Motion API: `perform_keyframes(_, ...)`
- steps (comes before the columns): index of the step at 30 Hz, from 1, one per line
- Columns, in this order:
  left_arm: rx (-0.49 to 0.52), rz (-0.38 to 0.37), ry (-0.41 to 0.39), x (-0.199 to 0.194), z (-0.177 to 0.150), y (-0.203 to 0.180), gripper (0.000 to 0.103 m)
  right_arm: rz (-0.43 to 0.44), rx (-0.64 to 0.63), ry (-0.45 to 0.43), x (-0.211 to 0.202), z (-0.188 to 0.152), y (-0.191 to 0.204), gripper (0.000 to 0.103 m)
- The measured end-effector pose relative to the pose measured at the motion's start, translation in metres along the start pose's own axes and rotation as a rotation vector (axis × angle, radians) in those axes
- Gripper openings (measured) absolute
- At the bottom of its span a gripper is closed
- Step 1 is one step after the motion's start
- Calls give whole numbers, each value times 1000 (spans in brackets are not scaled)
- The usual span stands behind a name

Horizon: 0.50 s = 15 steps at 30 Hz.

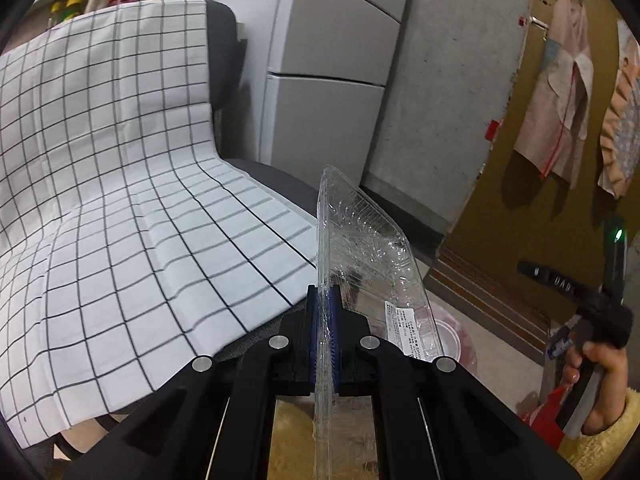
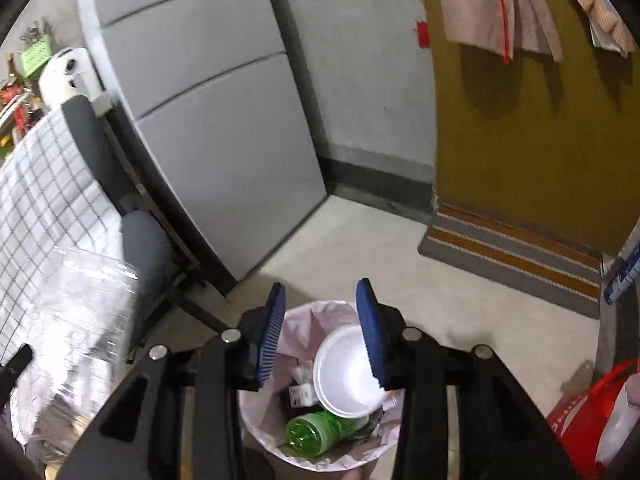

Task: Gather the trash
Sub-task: 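Carry the bowl and tray to the bin and open both tools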

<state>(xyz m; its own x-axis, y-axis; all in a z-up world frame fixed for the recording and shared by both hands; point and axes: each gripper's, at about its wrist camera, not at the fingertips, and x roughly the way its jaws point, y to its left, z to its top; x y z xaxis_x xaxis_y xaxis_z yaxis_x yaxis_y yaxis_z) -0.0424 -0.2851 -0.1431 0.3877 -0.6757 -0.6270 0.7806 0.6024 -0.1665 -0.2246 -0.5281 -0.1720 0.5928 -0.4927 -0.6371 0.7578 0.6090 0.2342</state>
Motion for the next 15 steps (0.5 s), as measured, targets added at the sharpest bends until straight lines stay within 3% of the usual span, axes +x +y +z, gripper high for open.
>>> perform_keyframes(7, 104, -77, 79, 25, -13, -43, 5, 59, -19, -110, -36, 18, 12, 39)
perform_keyframes(12, 187, -151, 117, 51, -12, -84, 6, 47, -26, -165, -53, 27, 1, 40)
perform_keyframes(15, 195, -173, 134, 68, -8, -98, 12, 32, -8, -176, -55, 32, -11, 42)
